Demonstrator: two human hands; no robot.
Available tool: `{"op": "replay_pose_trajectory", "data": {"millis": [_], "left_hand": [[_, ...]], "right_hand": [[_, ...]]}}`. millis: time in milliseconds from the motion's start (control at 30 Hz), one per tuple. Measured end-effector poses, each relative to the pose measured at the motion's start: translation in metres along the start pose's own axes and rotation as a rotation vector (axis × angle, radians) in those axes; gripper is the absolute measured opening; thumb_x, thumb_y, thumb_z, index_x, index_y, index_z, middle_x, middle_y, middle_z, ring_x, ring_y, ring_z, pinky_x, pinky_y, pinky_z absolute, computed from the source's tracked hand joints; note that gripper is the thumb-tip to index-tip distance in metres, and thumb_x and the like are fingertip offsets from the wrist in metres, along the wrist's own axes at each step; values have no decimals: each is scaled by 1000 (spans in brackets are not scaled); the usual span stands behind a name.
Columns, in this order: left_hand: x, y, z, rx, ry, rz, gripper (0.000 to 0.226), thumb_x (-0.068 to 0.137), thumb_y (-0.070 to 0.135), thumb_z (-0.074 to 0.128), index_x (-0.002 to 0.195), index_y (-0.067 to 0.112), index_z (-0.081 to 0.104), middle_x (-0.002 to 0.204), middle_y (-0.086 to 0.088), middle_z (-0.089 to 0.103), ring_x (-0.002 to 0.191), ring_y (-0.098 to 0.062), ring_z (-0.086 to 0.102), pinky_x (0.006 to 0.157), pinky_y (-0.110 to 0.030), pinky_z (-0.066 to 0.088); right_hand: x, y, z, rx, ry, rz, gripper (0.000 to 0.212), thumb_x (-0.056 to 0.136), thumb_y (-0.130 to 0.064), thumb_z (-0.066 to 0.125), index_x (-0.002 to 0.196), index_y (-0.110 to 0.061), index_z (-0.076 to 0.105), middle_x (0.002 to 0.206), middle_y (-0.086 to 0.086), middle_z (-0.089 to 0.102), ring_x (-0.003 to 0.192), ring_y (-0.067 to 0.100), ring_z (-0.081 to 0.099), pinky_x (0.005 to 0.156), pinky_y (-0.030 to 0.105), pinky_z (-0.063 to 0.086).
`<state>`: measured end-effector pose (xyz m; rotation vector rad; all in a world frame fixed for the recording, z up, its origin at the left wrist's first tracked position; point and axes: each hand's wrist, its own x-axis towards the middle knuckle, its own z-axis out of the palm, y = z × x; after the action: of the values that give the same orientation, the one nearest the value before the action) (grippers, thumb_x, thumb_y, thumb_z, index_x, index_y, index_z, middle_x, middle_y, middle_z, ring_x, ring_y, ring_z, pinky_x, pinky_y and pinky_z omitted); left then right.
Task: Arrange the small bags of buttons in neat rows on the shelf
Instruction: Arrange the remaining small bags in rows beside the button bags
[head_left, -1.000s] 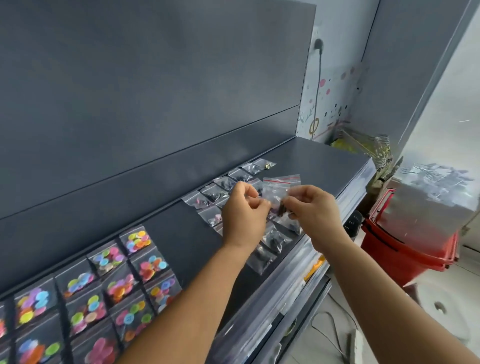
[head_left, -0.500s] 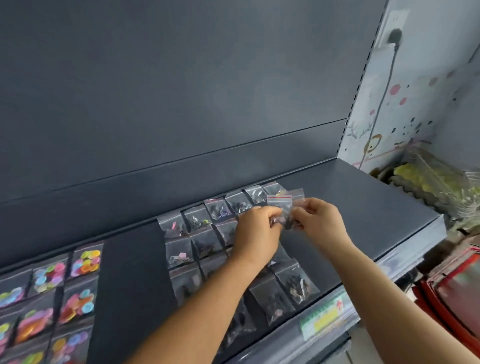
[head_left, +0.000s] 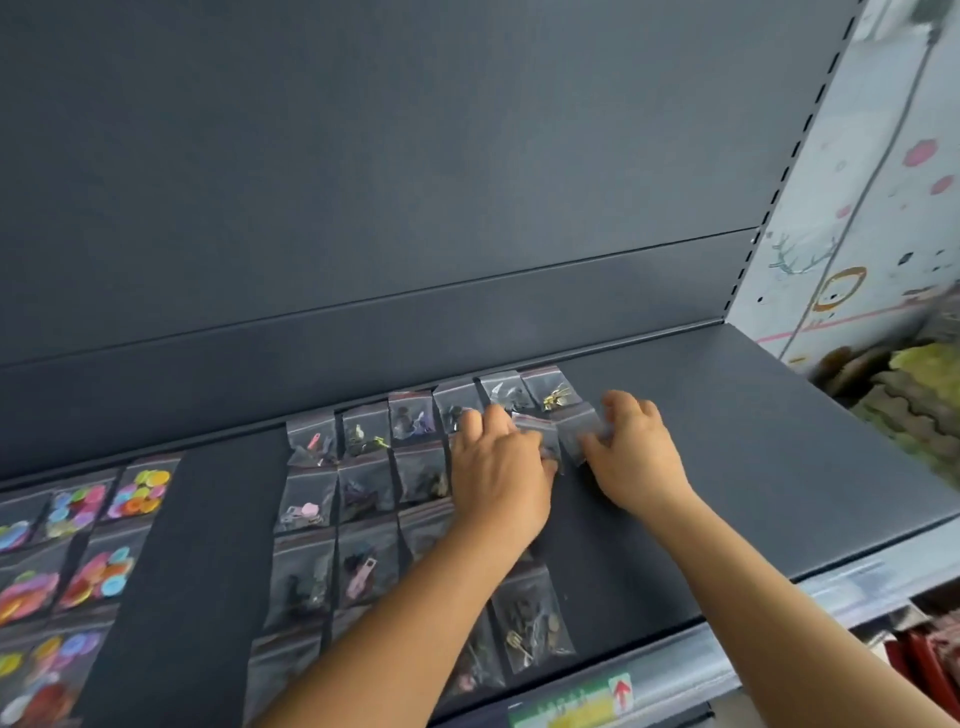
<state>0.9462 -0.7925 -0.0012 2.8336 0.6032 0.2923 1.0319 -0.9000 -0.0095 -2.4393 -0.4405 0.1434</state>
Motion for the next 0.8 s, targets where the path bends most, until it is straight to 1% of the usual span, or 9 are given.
{"op": "replay_pose_trajectory", "data": {"millis": [67,133,200,267,367,500,567,700,800], "left_hand": [[-2,0,-2,-4,-36,103,31,95,30,48,123,19,59,132,2,44,122,-24,31,105,-33,29],[-7,1,-2,-11,-132,190,40,98,22,43,136,14,47,147,0,35,135,-23,25,112,-36,25],[-12,1,-1,0,-221,201,47,100,18,38,146,11,33,154,-2,27,142,-20,19,116,-37,19],[-16,2,0,14,-271,176,52,101,17,35,150,11,19,158,-3,16,145,-19,13,117,-35,12],[-18,3,-2,31,-299,151,56,101,17,33,152,13,10,160,-3,7,147,-19,6,118,-34,5],[-19,5,-4,24,-335,135,57,103,21,32,152,15,5,161,-3,1,147,-18,2,118,-34,1],[-19,5,-4,25,-335,141,57,103,22,32,152,15,5,161,-3,1,147,-18,2,118,-34,1],[-20,4,-6,32,-329,137,58,103,24,33,152,15,5,161,-3,0,147,-18,1,118,-34,0],[-23,3,-6,43,-321,150,58,103,23,34,152,15,5,161,-2,-1,147,-18,0,118,-35,-1]], "right_hand": [[-4,5,-5,-71,9,-102,42,91,-16,52,132,-15,46,131,10,43,119,31,43,88,36,41],[-9,12,-8,-116,-12,-258,33,90,-9,51,121,-15,59,126,7,49,115,30,46,85,35,44],[-11,18,-10,-185,-70,-379,29,89,-4,47,108,-14,67,119,3,56,107,30,51,84,40,48],[-13,21,-11,-260,-126,-440,31,91,-5,43,110,-15,66,122,-1,56,107,28,51,86,38,48],[-15,21,-11,-338,-155,-471,35,96,-10,40,125,-16,59,133,-5,50,118,23,46,93,28,41],[-16,18,-9,-375,-163,-487,35,97,-17,40,129,-17,54,138,-5,47,122,24,43,98,35,42],[-18,16,-8,-408,-187,-485,37,98,-19,39,133,-17,50,141,-6,44,125,23,40,101,35,40],[-25,14,-9,-385,-192,-435,43,100,-20,34,143,-17,35,151,-4,33,140,17,26,110,26,26],[-27,14,-10,-357,-198,-420,45,101,-16,30,146,-17,31,153,-3,30,144,13,20,112,20,19]]}}
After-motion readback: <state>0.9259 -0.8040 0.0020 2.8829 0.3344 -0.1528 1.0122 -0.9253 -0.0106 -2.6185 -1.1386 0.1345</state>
